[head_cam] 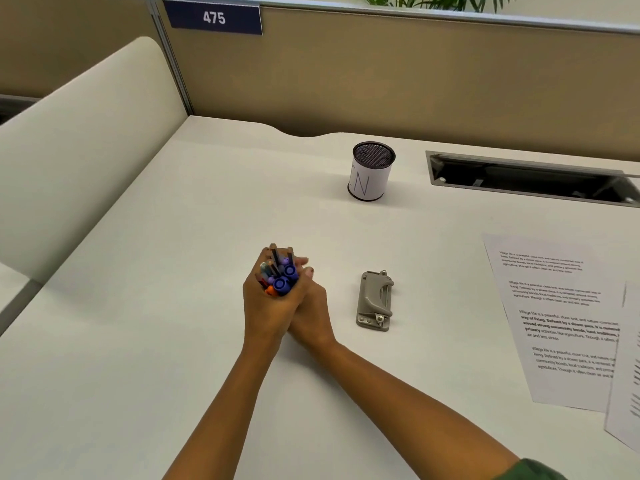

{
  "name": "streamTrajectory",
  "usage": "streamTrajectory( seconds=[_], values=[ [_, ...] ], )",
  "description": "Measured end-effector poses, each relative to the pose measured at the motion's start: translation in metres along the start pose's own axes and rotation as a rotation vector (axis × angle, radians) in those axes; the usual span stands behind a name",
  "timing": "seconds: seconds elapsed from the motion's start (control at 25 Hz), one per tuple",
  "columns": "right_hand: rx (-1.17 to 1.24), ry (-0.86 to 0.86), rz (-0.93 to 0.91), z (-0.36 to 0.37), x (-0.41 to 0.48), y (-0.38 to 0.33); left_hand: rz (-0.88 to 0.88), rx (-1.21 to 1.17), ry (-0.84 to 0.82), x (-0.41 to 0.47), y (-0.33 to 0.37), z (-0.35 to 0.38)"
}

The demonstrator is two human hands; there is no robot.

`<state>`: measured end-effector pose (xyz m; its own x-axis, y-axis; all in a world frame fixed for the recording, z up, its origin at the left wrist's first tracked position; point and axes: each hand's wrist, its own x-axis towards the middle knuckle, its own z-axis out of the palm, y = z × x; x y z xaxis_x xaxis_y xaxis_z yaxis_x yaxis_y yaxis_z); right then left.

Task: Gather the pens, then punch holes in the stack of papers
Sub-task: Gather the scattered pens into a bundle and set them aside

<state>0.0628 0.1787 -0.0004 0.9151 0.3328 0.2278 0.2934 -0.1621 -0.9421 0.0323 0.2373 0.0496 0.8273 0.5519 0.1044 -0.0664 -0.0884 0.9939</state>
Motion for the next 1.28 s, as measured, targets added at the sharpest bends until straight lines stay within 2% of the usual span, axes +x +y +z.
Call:
streamTrajectory(
  seconds=[0.12,0.24,0.6,0.72,0.88,0.96,1.04,1.16,1.28],
  values=[
    [0.011,-0.004,0.031,0.002,-0.003,0.001,0.018,-0.018,0.128,0.002,0.002,0.004],
    [0.003,0.010,0.082,0.009,-0.008,0.003,0.089,0.043,0.152,0.004,0.000,0.006],
    [0.026,0.030,0.080,0.012,-0.018,0.004,0.068,0.054,-0.033,0.003,-0.027,-0.006],
    [-0.115,0.055,0.042,0.011,-0.013,0.005,0.048,0.059,-0.001,0.002,-0.031,-0.002],
    [-0.345,-0.152,-0.056,0.004,-0.013,0.008,-0.013,0.153,0.098,0.013,-0.018,-0.012],
    [-0.358,-0.284,-0.137,-0.008,-0.019,0.016,0.009,0.276,0.147,0.026,-0.008,-0.033],
    [-0.308,-0.321,-0.146,-0.019,-0.024,0.017,-0.035,0.535,0.143,0.047,-0.004,-0.058],
    [-0.273,-0.203,-0.114,-0.021,-0.026,0.017,-0.191,0.921,0.027,0.072,-0.009,-0.084],
    [-0.279,-0.162,-0.081,-0.019,-0.026,0.016,-0.198,1.064,0.004,0.076,-0.022,-0.092]
  ],
)
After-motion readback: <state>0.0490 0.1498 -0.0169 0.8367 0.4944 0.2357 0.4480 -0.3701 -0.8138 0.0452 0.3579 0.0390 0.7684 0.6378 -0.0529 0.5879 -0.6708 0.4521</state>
